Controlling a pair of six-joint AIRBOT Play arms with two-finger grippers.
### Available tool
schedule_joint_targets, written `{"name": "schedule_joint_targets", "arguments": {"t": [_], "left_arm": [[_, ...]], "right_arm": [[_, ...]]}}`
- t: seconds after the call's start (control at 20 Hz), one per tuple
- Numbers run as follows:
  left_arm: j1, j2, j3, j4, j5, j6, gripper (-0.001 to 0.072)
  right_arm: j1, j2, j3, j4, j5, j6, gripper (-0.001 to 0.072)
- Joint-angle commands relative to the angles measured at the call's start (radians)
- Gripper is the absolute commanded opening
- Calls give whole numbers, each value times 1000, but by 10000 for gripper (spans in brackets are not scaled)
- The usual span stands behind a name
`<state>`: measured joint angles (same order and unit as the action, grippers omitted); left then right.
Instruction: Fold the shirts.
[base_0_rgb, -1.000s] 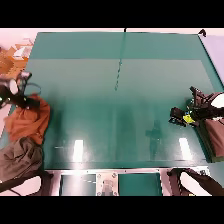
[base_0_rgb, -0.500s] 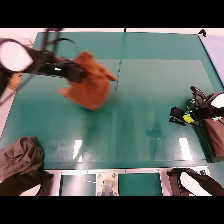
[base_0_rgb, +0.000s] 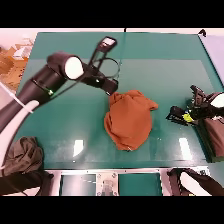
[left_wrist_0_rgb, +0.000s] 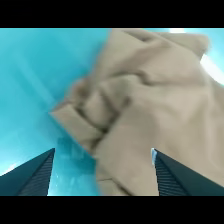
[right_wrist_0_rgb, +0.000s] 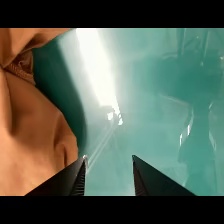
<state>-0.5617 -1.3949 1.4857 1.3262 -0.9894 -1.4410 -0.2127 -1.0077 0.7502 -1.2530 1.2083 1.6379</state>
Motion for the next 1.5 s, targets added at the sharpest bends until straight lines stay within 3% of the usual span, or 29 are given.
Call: {"name": "schedule_joint_targets", "arguments": {"t": [0.0, 0.1, 0.2, 0.4, 0.55, 0.75, 0.9, 0.95, 1.0, 1.05, 1.1, 1.15, 1.35, 1.45], "left_arm": [[119, -19, 33, -55, -140, -26, 705], [171, -22, 14, -135, -286, -26, 705], [175, -21, -51, -167, -398, -37, 705], [85, -21, -298, -233, -436, -88, 705], [-4, -21, -463, -296, -312, -99, 705], [-110, -23, -584, -434, 42, -96, 703], [-123, -43, -602, -489, 145, -95, 703], [-123, -55, -602, -509, 156, -95, 702], [-123, -69, -602, -529, 154, -95, 557], [-123, -79, -602, -539, 147, -90, 341], [-123, -80, -602, -542, 131, -63, 122], [-121, -79, -600, -542, 113, -37, 25], [-80, -43, -600, -498, 43, -26, 23], [-21, 42, -600, -426, 31, -64, 23]], "right_arm": [[32, -1, -29, 16, -25, -1, 437], [33, -26, -24, 41, -119, -2, 434], [16, -109, 24, 128, -170, -77, 432], [16, -335, 167, 180, -192, -183, 432], [18, -477, 262, 193, -187, -219, 432], [18, -578, 289, 342, -187, -321, 415], [19, -610, 289, 505, -185, -429, 288], [18, -610, 289, 545, -179, -455, 216], [18, -610, 293, 574, -163, -478, 103], [18, -610, 301, 585, -149, -497, 20], [17, -610, 314, 584, -137, -497, 19], [14, -608, 332, 583, -126, -498, 19], [-10, -562, 442, 584, -82, -496, 18], [-29, -507, 508, 583, -55, -490, 17]]}}
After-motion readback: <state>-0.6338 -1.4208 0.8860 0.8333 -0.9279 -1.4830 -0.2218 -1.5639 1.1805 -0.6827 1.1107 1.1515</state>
